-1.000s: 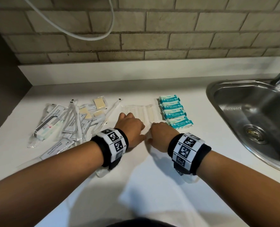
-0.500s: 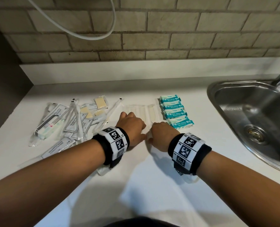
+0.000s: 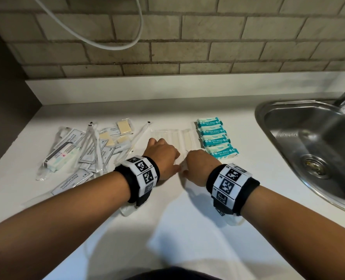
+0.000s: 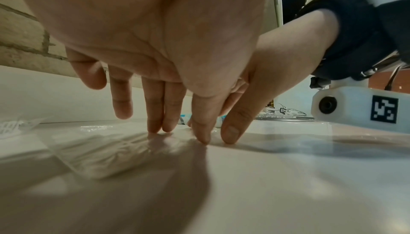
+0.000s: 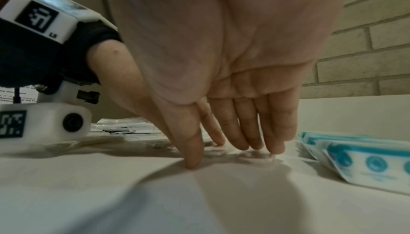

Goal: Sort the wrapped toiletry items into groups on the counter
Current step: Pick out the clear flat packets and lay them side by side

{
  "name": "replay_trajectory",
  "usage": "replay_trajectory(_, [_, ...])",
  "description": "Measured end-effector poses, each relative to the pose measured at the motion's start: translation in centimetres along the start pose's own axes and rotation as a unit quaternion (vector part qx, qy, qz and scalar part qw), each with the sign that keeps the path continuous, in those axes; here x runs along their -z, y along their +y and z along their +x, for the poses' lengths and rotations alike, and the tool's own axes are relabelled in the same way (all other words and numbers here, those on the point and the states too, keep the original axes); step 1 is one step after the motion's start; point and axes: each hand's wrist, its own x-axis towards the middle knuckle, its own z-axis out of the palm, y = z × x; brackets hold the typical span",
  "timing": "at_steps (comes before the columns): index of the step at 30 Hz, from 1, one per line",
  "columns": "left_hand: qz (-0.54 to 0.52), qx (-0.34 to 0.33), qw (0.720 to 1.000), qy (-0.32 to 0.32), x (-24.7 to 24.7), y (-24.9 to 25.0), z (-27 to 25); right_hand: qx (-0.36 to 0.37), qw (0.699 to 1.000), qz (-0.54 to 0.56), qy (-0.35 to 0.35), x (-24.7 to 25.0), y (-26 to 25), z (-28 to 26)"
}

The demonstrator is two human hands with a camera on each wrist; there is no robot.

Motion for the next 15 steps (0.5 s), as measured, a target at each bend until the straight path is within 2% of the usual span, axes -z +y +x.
replay_trajectory(6, [-0.030, -0.003, 0.998, 0.046, 0.8, -0.4, -1.2, 0.029, 0.999, -0.013, 0.010, 0.0, -0.1, 0.6])
replay_trajectory(10, [0.002, 0.020, 1.000, 0.007, 0.6, -1.4, -2.3, 0.062, 0.997, -0.036, -0.022, -0.4, -0.6, 1.1])
replay_trajectory(15, [0.006, 0.026, 1.000, -0.013, 0.2, -1.7, -2.8, 0.056, 0.997, -0.029, -0.048, -0.7, -0.7, 1.4])
